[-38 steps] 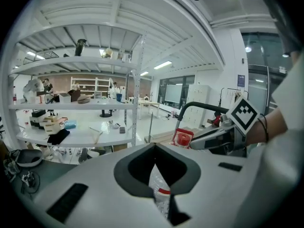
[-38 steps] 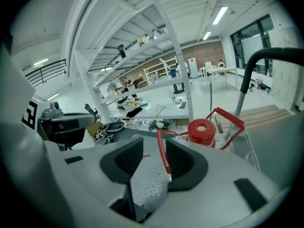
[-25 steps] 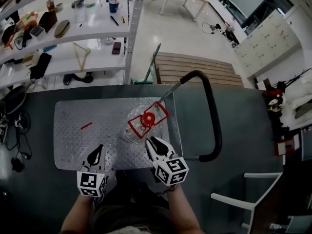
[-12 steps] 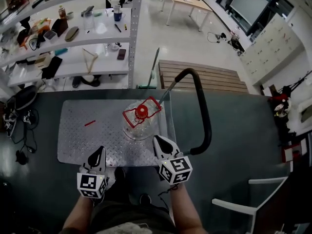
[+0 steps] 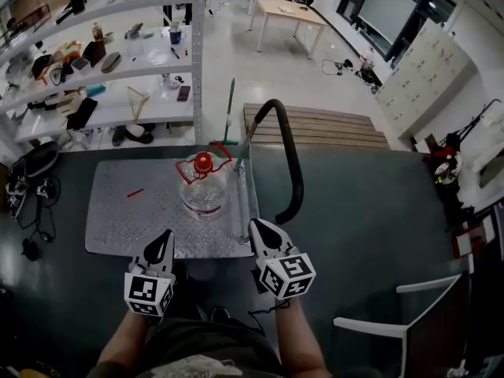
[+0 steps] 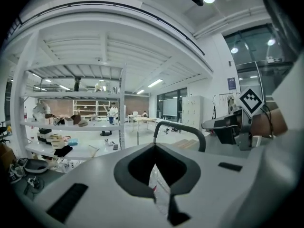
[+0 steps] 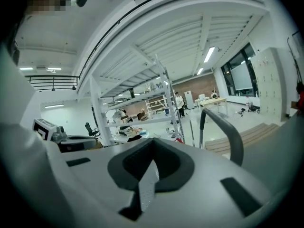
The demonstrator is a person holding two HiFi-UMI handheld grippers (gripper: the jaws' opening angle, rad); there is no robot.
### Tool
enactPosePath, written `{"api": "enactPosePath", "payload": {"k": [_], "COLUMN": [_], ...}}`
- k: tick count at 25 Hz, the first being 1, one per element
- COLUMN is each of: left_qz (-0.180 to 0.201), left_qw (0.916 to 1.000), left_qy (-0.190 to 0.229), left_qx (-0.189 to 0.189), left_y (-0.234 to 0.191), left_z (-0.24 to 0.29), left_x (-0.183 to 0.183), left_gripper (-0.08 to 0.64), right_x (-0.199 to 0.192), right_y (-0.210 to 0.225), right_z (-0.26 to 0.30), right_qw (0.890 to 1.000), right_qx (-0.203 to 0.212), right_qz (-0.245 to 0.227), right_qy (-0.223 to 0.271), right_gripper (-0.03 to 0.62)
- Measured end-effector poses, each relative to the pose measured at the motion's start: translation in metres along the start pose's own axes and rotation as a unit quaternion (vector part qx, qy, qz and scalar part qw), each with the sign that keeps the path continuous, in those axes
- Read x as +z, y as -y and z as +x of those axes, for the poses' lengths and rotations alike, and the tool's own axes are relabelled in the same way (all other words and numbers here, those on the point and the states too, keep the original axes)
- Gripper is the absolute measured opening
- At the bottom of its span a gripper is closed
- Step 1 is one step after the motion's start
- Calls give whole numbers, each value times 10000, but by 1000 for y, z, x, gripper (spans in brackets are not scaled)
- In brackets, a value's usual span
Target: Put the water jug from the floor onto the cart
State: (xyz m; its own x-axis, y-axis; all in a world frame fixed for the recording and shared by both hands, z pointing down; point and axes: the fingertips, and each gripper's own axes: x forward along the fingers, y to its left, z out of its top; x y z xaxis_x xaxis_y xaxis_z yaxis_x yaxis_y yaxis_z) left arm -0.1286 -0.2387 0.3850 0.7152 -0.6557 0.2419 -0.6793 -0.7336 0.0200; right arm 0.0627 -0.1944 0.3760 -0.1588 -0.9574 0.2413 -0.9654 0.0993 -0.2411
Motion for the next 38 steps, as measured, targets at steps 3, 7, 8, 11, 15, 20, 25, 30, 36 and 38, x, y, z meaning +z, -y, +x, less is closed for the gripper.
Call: {"api": "enactPosePath", "payload": {"k": [3, 7, 8, 11, 15, 20, 25, 30, 36, 38], "left_qz": [-66, 49, 71, -133, -173, -175, -294, -311, -371, -356], "left_qw": [9998, 9995, 9994, 9994, 9992, 9982, 9980, 9977, 9971, 9970], "left_qy": [158, 216, 198, 161, 275, 537, 506, 501, 511, 536], "left_qx": [108, 244, 261, 278, 247, 183, 258, 336, 432, 424], "left_y": [29, 51, 55, 62, 74, 78, 74, 69, 57, 56], "left_z": [-24, -56, -62, -76, -84, -90, -105, -129, -157, -163], "left_x": [6, 7, 7, 9, 21, 37, 23, 12, 5, 6], "left_gripper": [8, 8, 8, 8, 8, 8, 8, 8, 8, 8], "right_x": [5, 9, 13, 31, 38, 31, 19, 9, 0, -4], "right_y": [-5, -22, -27, -42, -54, -66, -82, -105, -130, -134], "right_z": [-35, -68, -74, -94, -109, -112, -114, -118, -128, -132], "right_qw": [9997, 9987, 9983, 9963, 9954, 9952, 9954, 9944, 9936, 9937], "right_qx": [149, 362, 438, 616, 624, 709, 758, 765, 741, 698], "right_qz": [-106, -185, -139, -61, -315, -347, -436, -684, -816, -837], "right_qy": [164, 308, 370, 602, 657, 573, 390, 242, 245, 260], "right_gripper": [-11, -11, -11, -11, -11, -11, -12, -12, -12, -12]}}
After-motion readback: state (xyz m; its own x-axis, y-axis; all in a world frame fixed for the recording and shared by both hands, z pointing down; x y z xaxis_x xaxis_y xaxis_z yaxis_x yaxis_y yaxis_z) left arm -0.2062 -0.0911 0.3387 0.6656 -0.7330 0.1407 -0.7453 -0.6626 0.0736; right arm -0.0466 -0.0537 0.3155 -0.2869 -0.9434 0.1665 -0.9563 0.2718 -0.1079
